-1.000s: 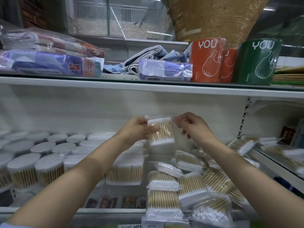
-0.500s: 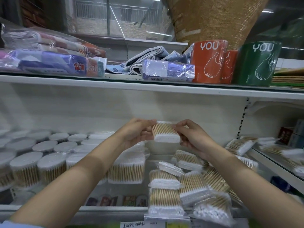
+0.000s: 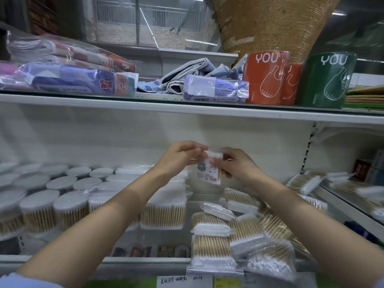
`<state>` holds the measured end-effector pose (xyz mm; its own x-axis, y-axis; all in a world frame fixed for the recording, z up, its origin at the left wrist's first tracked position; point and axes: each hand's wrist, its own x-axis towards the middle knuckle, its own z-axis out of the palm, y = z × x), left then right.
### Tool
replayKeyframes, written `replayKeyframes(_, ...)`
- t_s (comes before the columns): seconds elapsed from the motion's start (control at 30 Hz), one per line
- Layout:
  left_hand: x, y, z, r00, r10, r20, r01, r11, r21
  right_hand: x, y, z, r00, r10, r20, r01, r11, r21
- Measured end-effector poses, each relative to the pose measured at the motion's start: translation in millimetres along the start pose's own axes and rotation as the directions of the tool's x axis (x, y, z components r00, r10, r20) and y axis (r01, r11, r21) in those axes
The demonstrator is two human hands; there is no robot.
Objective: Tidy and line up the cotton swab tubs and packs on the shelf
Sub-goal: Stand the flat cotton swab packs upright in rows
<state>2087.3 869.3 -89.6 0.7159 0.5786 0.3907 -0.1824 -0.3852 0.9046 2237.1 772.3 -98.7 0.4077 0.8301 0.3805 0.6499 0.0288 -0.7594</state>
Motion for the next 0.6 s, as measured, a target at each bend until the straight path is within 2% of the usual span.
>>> replayKeyframes(0.2,-3.2,-3.5,-11.3,0.994,-0.037,-0.101,0.046,0.995,0.091,23.6,25.9,15.9,0.991,0.114,0.065,-0.098,0.973,-0.211)
replayKeyframes(0.37,-6.8,-7.4,-17.4,0.994,-0.059,-0.091,0.073,0.985,0.157,31.3,36.2,30.1,0.991,0.028,0.13,0.038,0.878,-0.478)
replayKeyframes(0.6,-12.0,-8.7,-22.4,0.996,-0.072,-0.059,0.086,0.958,0.275,42.6,43.0,35.7,0.988,-0.011,0.157,0.1,0.813,-0.574)
